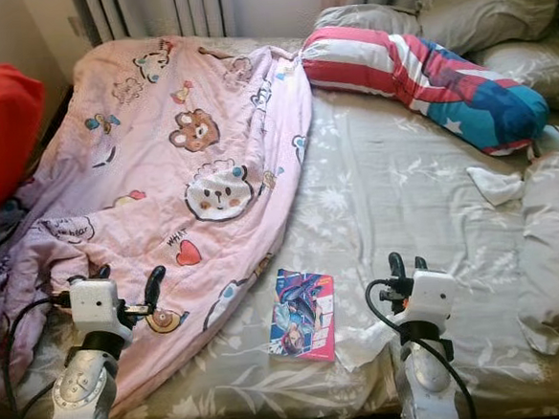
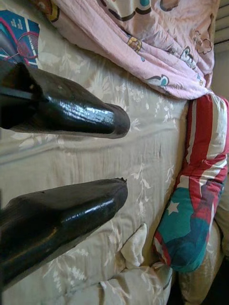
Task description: Clean up the room
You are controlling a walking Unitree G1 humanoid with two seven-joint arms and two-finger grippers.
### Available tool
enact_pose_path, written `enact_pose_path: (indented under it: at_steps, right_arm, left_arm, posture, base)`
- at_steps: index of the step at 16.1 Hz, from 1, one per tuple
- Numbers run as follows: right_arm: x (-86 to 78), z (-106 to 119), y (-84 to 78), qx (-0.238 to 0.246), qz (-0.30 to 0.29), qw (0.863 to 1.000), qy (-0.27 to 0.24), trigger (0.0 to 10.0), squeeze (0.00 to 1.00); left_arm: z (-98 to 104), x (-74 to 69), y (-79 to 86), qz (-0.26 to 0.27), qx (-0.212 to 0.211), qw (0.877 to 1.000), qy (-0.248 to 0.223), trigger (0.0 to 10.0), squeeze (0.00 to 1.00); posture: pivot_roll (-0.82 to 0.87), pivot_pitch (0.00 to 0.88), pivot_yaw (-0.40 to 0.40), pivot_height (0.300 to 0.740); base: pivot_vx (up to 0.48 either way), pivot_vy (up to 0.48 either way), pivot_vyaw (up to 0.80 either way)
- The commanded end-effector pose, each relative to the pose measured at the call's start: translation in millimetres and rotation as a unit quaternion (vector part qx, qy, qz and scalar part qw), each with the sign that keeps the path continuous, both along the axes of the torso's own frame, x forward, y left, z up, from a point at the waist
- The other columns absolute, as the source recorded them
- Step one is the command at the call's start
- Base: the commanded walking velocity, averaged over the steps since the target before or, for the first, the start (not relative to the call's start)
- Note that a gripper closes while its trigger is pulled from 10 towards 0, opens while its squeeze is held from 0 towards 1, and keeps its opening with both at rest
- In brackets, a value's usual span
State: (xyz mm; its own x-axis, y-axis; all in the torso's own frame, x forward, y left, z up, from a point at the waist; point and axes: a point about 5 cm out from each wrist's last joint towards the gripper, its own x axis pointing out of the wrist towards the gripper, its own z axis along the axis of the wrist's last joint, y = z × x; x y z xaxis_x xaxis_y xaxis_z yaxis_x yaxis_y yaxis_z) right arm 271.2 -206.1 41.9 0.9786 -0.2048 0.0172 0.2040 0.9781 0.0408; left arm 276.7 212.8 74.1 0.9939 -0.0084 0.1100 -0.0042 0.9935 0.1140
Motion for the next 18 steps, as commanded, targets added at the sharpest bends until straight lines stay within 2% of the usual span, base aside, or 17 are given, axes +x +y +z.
enact_pose_path:
  at_steps: [1,5,10,14,18]
  right_arm:
    - [-1.3,0.5,-5.4,-0.002,-0.007,1.000,0.004,10.0,0.00]
    - [0.6,-2.5,-4.9,0.013,-0.011,1.000,0.023,10.0,0.00]
    - [1.7,-8.3,0.3,0.010,-0.009,0.999,0.040,10.0,0.00]
    - [8.5,-7.3,0.2,0.012,-0.012,0.999,0.047,10.0,0.00]
    - [15.2,-5.5,4.9,0.013,-0.008,0.999,0.050,10.0,0.00]
  left_arm:
    - [-2.1,-4.5,3.3,0.008,-0.004,1.000,0.008,10.0,0.00]
    - [-1.3,-6.0,5.3,0.011,-0.003,1.000,0.011,10.0,0.00]
    - [0.4,-8.5,9.8,0.015,0.001,1.000,0.013,10.0,0.00]
    - [-1.6,-13.1,12.6,0.016,0.003,1.000,0.021,10.0,0.00]
    - [-0.2,-13.3,10.5,0.011,0.006,1.000,0.023,10.0,0.00]
  posture:
    - [0.15,0.209,-0.070,0.740]
    - [0.15,0.213,-0.070,0.740]
    - [0.17,0.222,-0.072,0.676]
    - [0.18,0.227,-0.069,0.676]
    - [0.18,0.231,-0.066,0.638]
  base:
    - [0.000,0.000,0.00]
    - [0.000,0.000,0.00]
    - [0.000,0.000,0.00]
    - [0.000,0.000,0.00]
    - [0.000,0.000,0.00]
